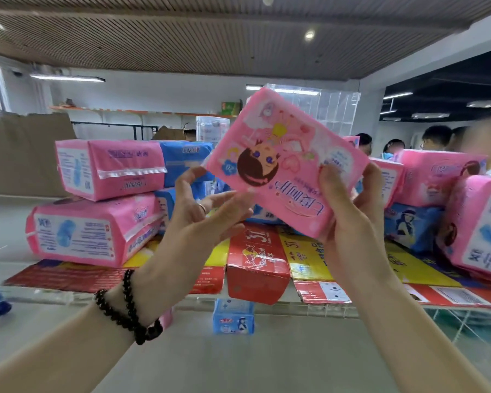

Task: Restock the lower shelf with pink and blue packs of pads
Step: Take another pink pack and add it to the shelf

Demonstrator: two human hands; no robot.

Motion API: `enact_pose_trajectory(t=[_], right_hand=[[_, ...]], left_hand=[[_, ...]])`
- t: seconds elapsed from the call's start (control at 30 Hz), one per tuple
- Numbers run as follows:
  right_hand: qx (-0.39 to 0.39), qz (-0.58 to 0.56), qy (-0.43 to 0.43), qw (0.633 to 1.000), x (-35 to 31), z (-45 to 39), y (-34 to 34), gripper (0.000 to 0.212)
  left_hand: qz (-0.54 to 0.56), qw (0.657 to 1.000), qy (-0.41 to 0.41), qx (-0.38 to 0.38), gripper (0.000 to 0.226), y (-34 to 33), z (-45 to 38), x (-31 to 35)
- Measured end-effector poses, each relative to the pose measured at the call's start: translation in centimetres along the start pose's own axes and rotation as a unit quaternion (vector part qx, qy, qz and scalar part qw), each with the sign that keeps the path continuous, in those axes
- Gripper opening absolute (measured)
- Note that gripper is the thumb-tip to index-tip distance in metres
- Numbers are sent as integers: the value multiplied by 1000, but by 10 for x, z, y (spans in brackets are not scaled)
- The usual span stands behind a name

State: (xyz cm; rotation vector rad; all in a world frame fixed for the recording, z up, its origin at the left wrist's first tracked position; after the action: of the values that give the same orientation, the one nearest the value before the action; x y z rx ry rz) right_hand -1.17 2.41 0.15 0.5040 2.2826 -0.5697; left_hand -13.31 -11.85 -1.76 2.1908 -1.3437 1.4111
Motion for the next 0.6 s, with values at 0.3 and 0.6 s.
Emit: enact_pose_trajectory(t=[0.3,0.6], right_hand=[[-78,151,-44,984,12,3,24,78],[-226,288,19,930,-24,-30,20,57]], left_hand=[[37,998,-23,48,70,6,-6,24],[-36,999,8,-38,84,-5,-10,25]])
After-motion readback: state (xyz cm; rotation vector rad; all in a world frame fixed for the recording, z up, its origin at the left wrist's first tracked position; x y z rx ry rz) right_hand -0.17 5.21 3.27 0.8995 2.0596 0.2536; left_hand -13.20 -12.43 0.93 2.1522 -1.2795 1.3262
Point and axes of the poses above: each hand's wrist, its own z-axis away from the middle knuckle, its own y-axis out of the back of the hand, x = y × z, the point moved 2 cm from there along -z, towards the middle knuckle, and after that the axes turned 10 degrees about z, right-handed, at the moved point
